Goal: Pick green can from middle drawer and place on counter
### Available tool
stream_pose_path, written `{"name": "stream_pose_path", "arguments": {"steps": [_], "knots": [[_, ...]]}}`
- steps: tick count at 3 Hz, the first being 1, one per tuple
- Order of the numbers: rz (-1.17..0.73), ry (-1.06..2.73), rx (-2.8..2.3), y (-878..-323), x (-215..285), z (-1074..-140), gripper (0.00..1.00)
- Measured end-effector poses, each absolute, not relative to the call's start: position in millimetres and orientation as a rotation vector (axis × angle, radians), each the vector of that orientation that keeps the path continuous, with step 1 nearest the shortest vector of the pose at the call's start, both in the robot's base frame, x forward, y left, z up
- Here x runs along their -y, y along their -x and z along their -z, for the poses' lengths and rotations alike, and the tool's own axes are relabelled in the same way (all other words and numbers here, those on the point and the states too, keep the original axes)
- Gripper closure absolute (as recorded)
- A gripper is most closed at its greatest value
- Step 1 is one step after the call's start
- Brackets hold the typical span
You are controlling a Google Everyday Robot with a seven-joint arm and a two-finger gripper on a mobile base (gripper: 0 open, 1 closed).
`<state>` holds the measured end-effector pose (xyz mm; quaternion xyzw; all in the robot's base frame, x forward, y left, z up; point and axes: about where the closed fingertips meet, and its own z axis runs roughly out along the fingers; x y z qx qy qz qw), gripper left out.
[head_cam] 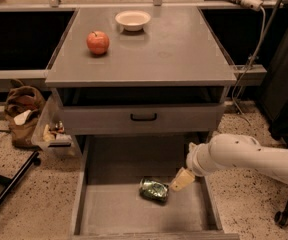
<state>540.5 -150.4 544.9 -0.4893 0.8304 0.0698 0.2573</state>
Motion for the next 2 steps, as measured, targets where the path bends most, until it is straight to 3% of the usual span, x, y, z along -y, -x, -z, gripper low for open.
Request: {"name": "stream_pose_path", "arguments": {"steps": [2], "knots": [[-0.27,1.323,-2.244,-545,128,-467,0.0]]}}
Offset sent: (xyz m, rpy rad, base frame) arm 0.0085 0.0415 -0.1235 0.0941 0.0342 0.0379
